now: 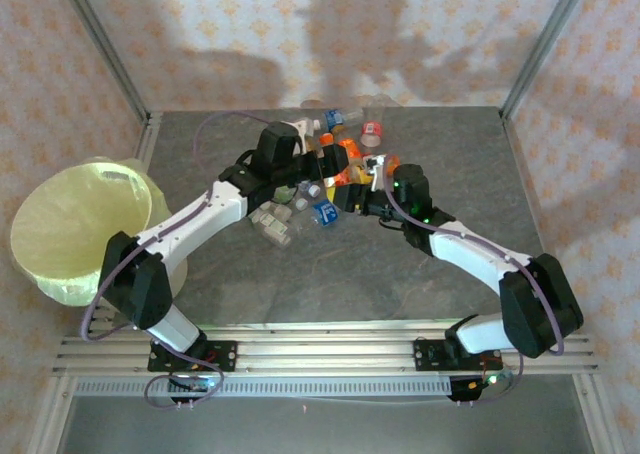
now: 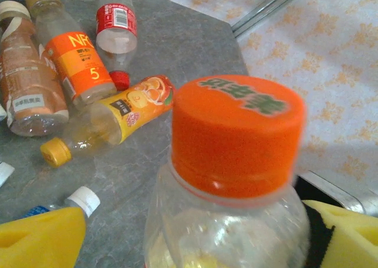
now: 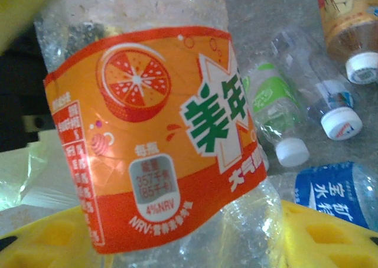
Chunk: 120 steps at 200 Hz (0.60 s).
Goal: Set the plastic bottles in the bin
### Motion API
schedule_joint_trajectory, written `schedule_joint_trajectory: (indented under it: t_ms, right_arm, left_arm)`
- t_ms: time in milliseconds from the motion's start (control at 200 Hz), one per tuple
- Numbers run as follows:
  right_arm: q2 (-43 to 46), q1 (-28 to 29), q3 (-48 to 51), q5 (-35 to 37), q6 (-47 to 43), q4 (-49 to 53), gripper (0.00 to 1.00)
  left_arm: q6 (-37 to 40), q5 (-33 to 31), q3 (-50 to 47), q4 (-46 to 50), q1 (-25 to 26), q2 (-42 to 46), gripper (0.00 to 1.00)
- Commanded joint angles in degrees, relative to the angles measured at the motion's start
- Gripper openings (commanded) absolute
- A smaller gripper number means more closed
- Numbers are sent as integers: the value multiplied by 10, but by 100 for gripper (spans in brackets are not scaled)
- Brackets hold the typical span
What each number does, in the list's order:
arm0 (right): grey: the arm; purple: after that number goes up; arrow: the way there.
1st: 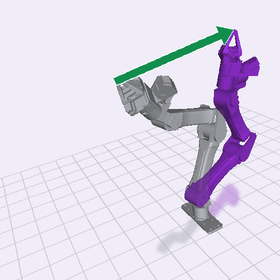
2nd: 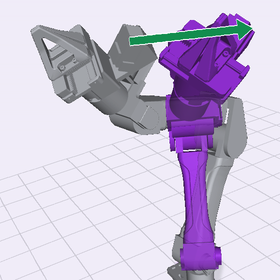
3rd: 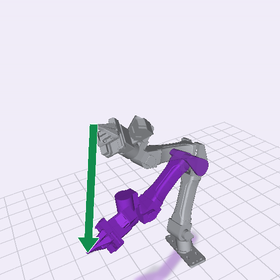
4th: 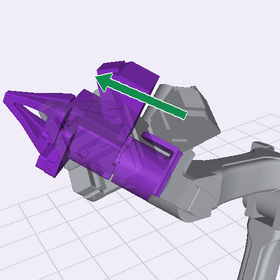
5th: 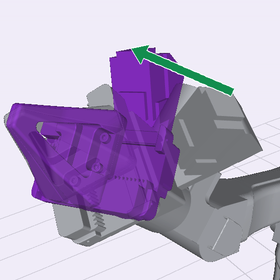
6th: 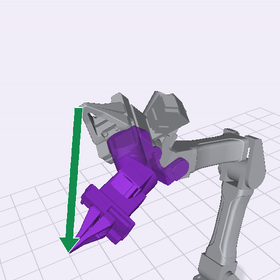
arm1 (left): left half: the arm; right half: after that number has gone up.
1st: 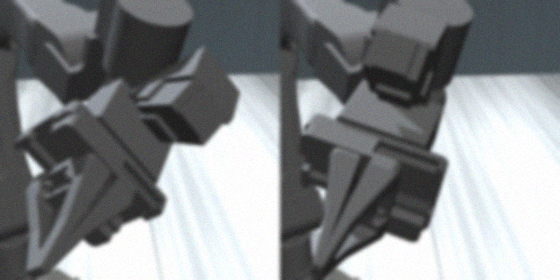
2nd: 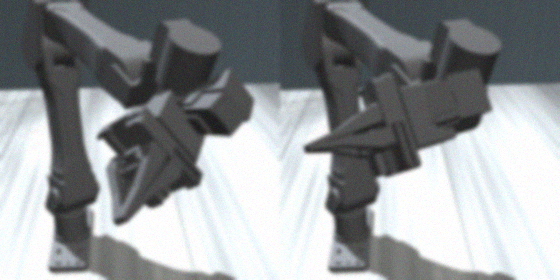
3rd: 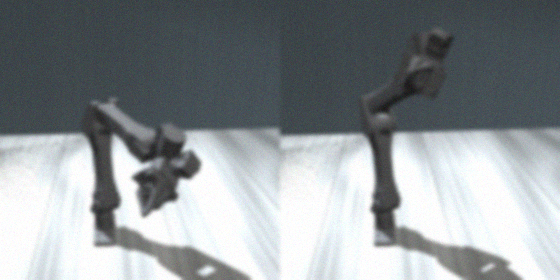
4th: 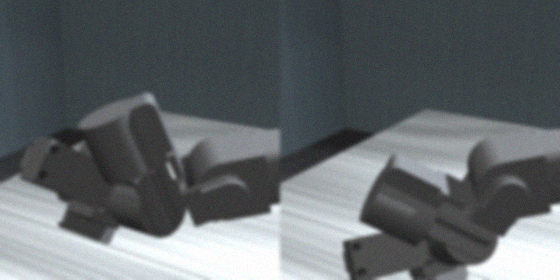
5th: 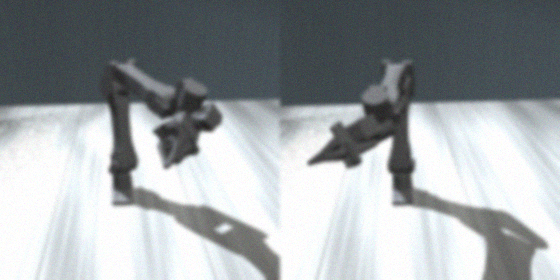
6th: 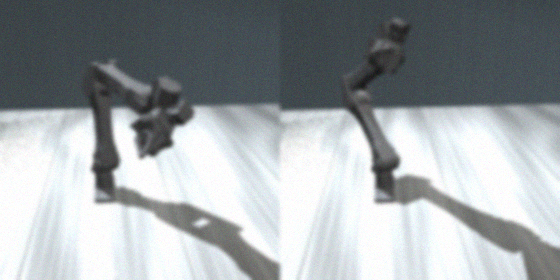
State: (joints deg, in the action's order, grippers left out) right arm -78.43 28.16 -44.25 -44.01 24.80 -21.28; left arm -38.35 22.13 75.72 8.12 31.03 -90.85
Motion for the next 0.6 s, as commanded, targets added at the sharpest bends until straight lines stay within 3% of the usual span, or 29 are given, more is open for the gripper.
schedule_joint_trajectory:
  t_ms: [0,220,425,475,595]
  right_arm:
    - [-7,5,-19,-7,-14,-38,32]
    - [-8,18,-42,29,-85,20,34]
    - [-5,23,-72,49,-156,93,38]
    - [-3,24,-77,57,-167,107,42]
    - [3,23,-79,70,-190,132,62]
  left_arm:
    - [-16,11,18,-27,2,-8,89]
    - [15,-20,48,48,16,-20,68]
    - [15,-31,54,61,18,-25,50]
    - [15,-37,54,63,19,-23,46]
    - [15,-49,52,62,19,-17,40]
